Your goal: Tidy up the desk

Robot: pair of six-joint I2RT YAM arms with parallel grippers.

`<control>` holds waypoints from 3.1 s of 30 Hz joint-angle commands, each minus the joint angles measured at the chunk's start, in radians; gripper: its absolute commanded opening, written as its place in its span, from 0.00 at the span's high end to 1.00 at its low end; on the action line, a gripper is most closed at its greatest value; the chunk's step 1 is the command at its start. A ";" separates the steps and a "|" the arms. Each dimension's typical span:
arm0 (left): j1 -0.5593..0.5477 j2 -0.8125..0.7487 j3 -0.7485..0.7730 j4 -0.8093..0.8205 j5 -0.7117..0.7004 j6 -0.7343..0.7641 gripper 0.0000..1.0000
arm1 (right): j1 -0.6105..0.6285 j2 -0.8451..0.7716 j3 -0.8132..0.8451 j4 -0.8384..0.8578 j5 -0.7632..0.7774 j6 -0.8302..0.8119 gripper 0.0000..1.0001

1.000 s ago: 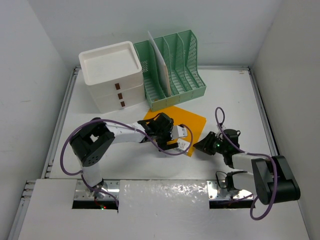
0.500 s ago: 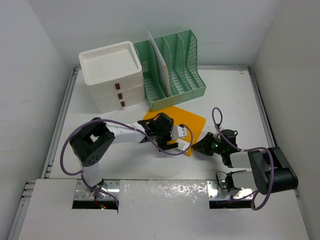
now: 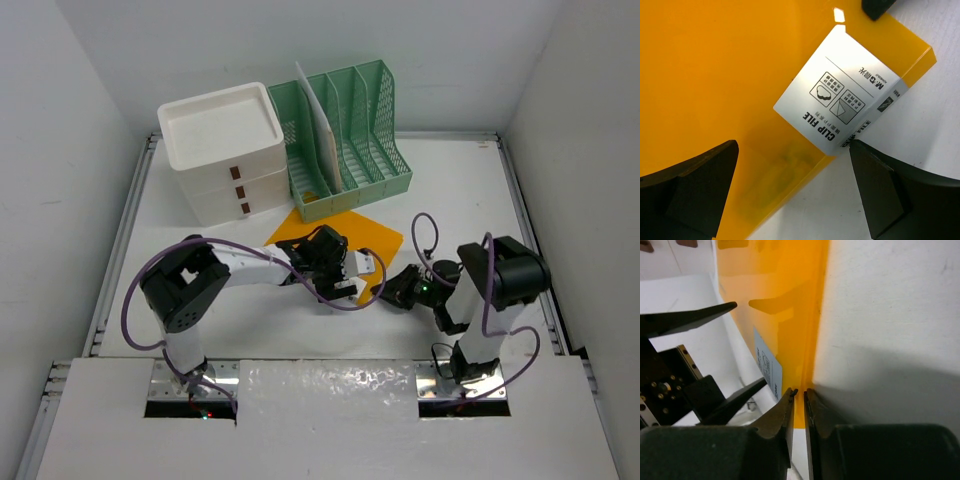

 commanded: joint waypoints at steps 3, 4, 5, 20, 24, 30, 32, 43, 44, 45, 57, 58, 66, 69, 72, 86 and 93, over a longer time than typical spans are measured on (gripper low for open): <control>-0.011 0.066 -0.041 -0.071 -0.044 0.020 0.06 | 0.044 0.158 -0.067 0.545 0.010 0.141 0.87; -0.016 0.066 -0.041 -0.071 -0.045 0.020 0.07 | 0.048 0.153 -0.073 0.545 0.020 0.126 0.87; -0.019 0.069 -0.039 -0.069 -0.051 0.020 0.06 | 0.053 0.134 -0.083 0.545 0.033 0.115 0.85; -0.027 0.069 -0.044 -0.068 -0.059 0.028 0.07 | 0.102 0.101 -0.088 0.545 0.103 0.103 0.83; -0.027 0.068 -0.047 -0.066 -0.057 0.028 0.06 | 0.102 0.048 -0.123 0.527 0.113 0.116 0.81; -0.027 0.061 -0.050 -0.065 -0.056 0.029 0.06 | 0.102 -0.104 -0.179 0.340 0.160 0.078 0.65; -0.027 0.063 -0.050 -0.065 -0.056 0.029 0.07 | 0.102 -0.135 -0.185 0.307 0.163 0.075 0.64; -0.027 0.064 -0.048 -0.060 -0.061 0.029 0.07 | 0.123 -0.195 -0.182 0.111 0.179 0.035 0.64; -0.027 0.063 -0.050 -0.056 -0.070 0.029 0.06 | 0.125 -0.184 -0.176 0.122 0.182 0.035 0.65; -0.028 0.063 -0.050 -0.053 -0.074 0.023 0.06 | 0.130 -0.172 -0.166 0.135 0.183 0.037 0.65; -0.197 0.098 -0.149 0.300 -0.496 0.132 0.03 | 0.179 0.055 -0.111 0.539 0.185 0.202 0.69; -0.197 0.097 -0.165 0.331 -0.504 0.155 0.06 | 0.179 0.048 -0.119 0.537 0.191 0.199 0.70; -0.232 0.088 -0.186 0.375 -0.466 0.193 0.40 | 0.179 -0.040 -0.096 0.429 0.198 0.153 1.00; -0.251 0.072 -0.188 0.360 -0.482 0.193 0.15 | 0.179 -0.096 -0.108 0.390 0.212 0.150 1.00; -0.254 0.060 -0.185 0.365 -0.521 0.199 0.00 | 0.180 -0.232 -0.111 0.167 0.208 0.109 1.00; -0.254 -0.100 -0.013 0.175 -0.423 0.036 1.00 | 0.208 -0.956 0.306 -1.230 0.377 -0.359 1.00; -0.251 -0.190 0.071 0.009 -0.346 -0.072 1.00 | 0.208 -0.982 0.543 -1.499 0.502 -0.469 0.68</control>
